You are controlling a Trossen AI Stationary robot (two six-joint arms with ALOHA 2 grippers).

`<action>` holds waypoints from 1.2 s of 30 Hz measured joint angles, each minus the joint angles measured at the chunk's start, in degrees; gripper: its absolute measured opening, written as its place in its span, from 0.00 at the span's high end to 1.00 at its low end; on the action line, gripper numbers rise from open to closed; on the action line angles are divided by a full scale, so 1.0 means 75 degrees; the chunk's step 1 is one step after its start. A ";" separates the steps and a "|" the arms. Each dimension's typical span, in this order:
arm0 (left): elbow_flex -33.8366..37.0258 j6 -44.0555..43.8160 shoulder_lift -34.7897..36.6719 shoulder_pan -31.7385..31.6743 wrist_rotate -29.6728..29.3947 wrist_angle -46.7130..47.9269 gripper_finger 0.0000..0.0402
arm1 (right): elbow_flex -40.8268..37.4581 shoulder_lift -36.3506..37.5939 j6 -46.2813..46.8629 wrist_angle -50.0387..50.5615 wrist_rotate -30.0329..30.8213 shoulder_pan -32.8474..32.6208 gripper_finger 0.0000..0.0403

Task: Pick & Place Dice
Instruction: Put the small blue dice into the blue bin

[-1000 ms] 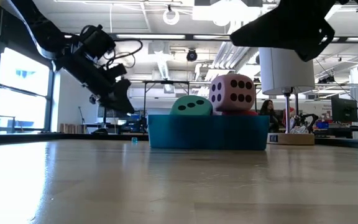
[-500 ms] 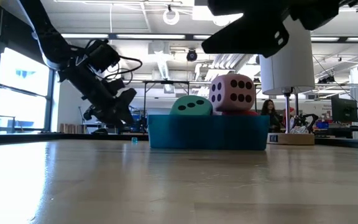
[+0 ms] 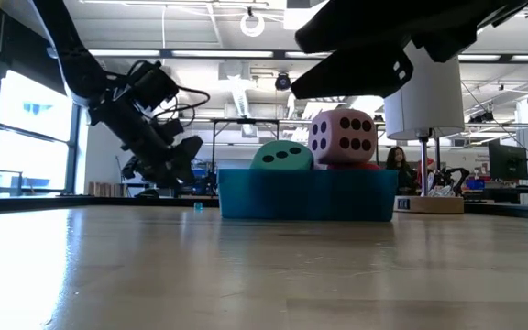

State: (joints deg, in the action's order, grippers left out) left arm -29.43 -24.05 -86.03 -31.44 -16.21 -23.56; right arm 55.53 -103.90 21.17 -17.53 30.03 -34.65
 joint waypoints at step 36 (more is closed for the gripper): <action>-0.0155 0.0009 -0.1010 -0.0283 0.0039 -0.1086 0.52 | 0.0000 0.0000 -0.0029 -0.0092 -0.0076 0.0093 0.24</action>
State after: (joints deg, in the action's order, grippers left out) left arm -30.59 -23.99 -93.60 -33.57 -15.92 -31.71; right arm 55.53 -103.90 20.95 -18.22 29.46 -33.95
